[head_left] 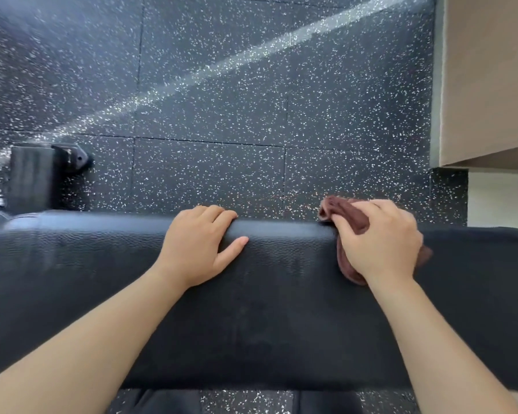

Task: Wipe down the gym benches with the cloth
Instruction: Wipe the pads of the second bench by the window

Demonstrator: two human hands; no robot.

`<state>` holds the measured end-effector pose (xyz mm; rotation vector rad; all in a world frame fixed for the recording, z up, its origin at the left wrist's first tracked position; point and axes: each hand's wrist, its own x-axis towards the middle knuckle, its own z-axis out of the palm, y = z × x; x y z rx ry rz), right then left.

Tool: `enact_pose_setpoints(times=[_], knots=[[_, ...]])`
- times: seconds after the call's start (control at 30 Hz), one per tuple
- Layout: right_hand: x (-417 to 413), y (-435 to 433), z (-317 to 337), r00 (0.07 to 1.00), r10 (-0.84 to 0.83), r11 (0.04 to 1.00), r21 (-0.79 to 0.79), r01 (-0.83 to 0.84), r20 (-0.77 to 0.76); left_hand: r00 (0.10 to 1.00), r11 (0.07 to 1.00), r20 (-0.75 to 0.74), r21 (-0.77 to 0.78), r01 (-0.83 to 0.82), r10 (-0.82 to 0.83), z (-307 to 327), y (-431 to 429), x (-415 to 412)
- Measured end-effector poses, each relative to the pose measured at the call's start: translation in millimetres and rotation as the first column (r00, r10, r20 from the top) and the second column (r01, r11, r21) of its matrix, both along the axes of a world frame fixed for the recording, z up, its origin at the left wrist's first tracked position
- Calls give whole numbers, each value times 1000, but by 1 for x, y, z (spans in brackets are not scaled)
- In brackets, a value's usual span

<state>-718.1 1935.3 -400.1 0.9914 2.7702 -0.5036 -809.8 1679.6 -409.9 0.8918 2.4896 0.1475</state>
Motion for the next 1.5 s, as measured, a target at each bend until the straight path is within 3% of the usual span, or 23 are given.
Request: enact_pose_setpoints(times=[0.17,0.3,0.4,0.47,0.6,0.8,0.97,1.03,1.13,1.23,1.37,1.5], knots=[[-29,-74,-3,994,104,994,-34,-103,37,999,999,-32,45,-13,15,-1,-21,-2],[-38,-129,-1,980,196,979,-53,-198,-37,994,998,-87,33,-59,62,-1,-69,-11],[-27,-122,2,966,242,969,-26,-246,-90,992,996,-93,40,-85,89,-2,-89,-14],[-12,-112,1,969,213,977,25,-212,-123,992,994,-70,50,-100,104,-2,-90,-15],[-12,-123,-2,984,2,1000,30,4,-179,991,991,-76,86,-101,107,-5,-92,-15],[-53,-154,2,997,78,996,-38,-78,7,996,996,-72,67,-57,62,-3,-93,-17],[0,-187,10,974,103,994,52,-95,-201,997,999,-76,47,-26,29,-2,-96,-18],[-11,-183,3,973,93,994,68,-81,-210,992,996,-114,81,-44,53,-7,-96,-17],[-59,-167,-7,998,-5,1000,-10,4,-63,988,991,-130,119,-64,80,-12,-95,-16],[-70,-165,-9,997,53,998,-20,-52,48,989,992,-129,114,-62,77,-10,-95,-16],[-38,-188,2,993,40,999,11,-39,-114,995,997,-90,67,-31,37,-3,-96,-17],[-49,-230,2,991,18,1000,-12,-19,-130,995,999,-95,31,-25,28,-1,-129,-26]])
